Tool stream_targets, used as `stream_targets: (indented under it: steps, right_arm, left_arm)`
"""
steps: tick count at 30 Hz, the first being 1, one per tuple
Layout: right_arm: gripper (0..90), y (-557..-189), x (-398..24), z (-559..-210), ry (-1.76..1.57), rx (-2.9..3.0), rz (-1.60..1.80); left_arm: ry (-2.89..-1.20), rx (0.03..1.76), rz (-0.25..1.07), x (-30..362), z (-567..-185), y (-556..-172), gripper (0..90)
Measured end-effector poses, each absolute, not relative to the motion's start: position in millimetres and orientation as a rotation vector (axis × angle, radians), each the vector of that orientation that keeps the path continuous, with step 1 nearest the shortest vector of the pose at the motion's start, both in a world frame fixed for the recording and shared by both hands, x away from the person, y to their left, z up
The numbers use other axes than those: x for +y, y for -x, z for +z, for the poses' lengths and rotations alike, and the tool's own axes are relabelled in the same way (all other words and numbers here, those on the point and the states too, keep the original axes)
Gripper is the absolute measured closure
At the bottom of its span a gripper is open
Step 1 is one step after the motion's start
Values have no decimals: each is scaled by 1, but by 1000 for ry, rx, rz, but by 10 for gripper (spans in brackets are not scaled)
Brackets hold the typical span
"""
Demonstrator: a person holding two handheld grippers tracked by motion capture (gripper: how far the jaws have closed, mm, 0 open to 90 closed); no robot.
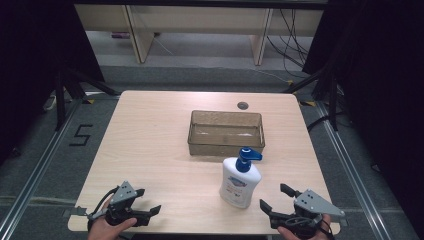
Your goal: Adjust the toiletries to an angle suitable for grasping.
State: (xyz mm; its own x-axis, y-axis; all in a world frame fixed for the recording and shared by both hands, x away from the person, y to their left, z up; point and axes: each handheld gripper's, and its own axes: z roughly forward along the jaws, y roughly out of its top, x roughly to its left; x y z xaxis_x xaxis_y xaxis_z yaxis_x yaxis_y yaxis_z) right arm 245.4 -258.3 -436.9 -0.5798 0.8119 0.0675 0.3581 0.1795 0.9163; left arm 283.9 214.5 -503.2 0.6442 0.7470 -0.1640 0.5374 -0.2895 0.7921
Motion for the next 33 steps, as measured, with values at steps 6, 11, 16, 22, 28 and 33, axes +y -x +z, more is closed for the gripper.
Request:
stream_targets:
  steps: [6,11,16,22,28,33]
  right_arm:
    - [157,-244,-255,-433,-1062,2028,1393]
    - [159,-244,-254,-429,-1044,2028,1417]
    - [164,-244,-254,-422,-1039,2016,1439]
    - [170,-244,-254,-414,-1031,2008,1474]
    - [193,-246,-252,-404,-989,2007,1467]
    - [202,-246,-251,-399,-979,2008,1485]
  left_arm:
    - [-1973,1012,300,215,-503,-284,155]
    - [-1969,1011,292,215,-503,-284,156]
    - [-1978,1005,294,215,-504,-285,157]
    - [-1985,1014,292,215,-504,-285,157]
    - [-1998,1013,297,217,-505,-286,157]
    - [-1979,1021,285,215,-505,-285,160]
